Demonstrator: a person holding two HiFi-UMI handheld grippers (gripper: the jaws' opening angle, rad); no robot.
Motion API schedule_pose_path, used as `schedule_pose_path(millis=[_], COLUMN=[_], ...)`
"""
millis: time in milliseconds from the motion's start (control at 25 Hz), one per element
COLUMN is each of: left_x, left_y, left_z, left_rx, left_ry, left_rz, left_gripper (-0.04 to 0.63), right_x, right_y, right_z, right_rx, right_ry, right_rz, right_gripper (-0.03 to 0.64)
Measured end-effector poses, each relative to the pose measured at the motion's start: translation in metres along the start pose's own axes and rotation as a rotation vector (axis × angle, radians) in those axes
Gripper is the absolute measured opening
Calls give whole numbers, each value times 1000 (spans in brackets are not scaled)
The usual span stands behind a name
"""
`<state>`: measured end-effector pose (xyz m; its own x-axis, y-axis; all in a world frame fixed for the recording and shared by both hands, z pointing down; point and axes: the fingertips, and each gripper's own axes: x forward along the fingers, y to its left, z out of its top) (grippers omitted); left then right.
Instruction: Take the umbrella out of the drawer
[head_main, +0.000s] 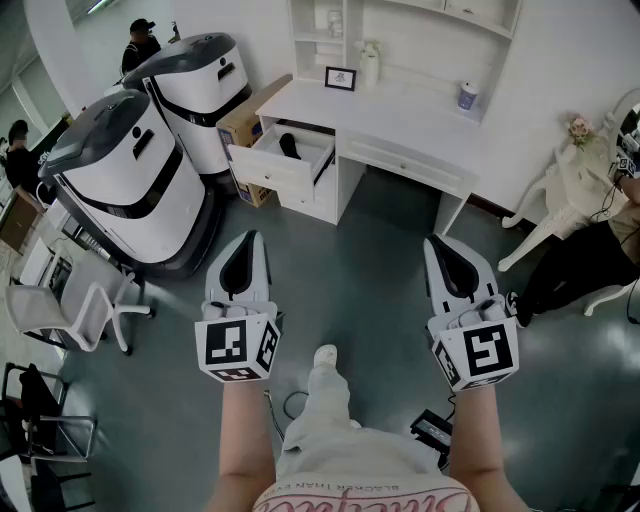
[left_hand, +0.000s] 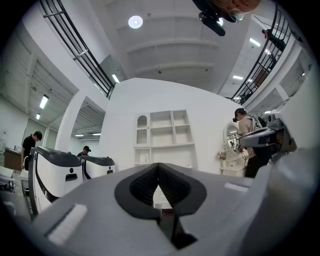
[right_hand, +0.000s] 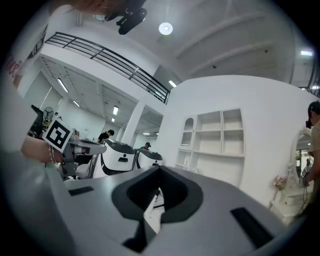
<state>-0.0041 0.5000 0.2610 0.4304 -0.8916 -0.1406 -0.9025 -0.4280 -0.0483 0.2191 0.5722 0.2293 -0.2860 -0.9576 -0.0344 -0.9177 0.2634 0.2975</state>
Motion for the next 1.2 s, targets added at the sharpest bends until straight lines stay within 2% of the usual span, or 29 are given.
schedule_pose_path(millis=[200, 680, 840, 1000, 1200], left_x=[55, 185, 211, 228, 238], left_y=[23, 105, 125, 143, 168], left_z=[-7, -32, -37, -40, -47], left_rx=[18, 6, 16, 26, 21], left_ry=[10, 35, 39, 45, 51], left_rz=[-14, -27, -38, -20, 21], left_gripper=[9, 9, 9, 9, 9], right_x=[57, 209, 248, 275, 309], right_y=[-15, -37, -39, -39, -35], right_z=[-10, -30, -32, -23, -23], right_rx=[18, 71, 101, 192, 206], right_ry=[13, 35, 18, -48, -69], right_rz=[-2, 18, 33, 94, 126], right_gripper=[8, 8, 8, 8, 8])
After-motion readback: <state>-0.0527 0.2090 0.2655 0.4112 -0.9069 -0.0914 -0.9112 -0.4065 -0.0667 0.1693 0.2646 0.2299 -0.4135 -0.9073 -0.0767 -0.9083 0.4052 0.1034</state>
